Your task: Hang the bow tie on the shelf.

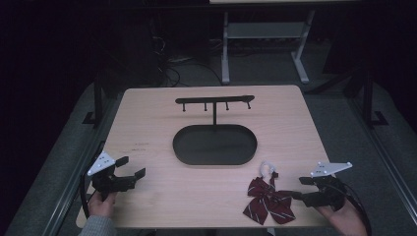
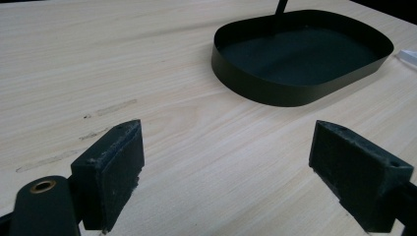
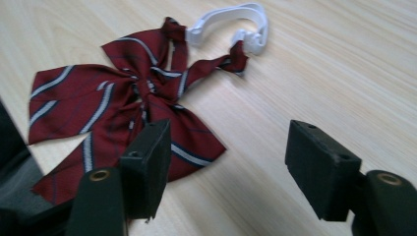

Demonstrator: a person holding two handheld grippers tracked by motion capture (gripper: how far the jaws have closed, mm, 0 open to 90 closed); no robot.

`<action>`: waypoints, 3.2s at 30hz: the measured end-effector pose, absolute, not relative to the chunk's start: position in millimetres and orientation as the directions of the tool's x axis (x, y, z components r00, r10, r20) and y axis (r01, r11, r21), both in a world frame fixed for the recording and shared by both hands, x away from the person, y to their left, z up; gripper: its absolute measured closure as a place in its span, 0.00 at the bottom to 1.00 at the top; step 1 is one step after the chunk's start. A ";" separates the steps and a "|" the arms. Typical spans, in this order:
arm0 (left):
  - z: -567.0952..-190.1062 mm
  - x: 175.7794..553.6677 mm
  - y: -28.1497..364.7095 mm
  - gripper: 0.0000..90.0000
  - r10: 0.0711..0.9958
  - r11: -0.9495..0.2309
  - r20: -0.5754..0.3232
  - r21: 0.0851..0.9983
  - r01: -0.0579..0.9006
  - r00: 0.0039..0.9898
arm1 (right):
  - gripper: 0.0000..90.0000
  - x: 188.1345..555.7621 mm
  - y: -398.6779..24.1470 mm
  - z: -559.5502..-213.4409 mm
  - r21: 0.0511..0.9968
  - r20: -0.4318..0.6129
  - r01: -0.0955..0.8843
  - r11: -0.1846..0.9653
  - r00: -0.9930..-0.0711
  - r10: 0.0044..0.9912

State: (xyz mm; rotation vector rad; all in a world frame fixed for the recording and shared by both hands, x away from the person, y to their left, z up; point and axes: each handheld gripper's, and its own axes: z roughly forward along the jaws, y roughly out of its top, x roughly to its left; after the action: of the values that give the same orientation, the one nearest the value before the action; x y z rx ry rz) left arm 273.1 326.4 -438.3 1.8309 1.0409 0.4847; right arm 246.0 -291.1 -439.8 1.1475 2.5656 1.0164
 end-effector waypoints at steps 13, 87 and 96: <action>-438.5 271.8 326.5 0.14 0.823 -0.183 -0.114 0.874 0.451 0.556 | 0.40 256.9 -280.8 -423.4 0.600 0.102 0.584 0.547 -0.733 0.672; -438.5 273.7 323.5 0.14 0.821 -0.202 -0.103 0.868 0.454 0.561 | 0.69 386.4 -184.1 -427.5 0.170 -0.003 0.479 0.861 -0.874 0.487; -438.5 273.8 323.4 0.14 0.822 -0.200 -0.105 0.868 0.455 0.560 | 0.77 388.1 -181.3 -432.4 0.147 -0.008 0.467 0.872 -0.881 0.473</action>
State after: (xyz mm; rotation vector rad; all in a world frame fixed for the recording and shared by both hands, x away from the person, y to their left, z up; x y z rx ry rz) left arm 273.8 323.4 -438.5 1.8377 1.0444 0.4810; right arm 388.1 -181.3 -432.4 0.7527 2.9974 0.2191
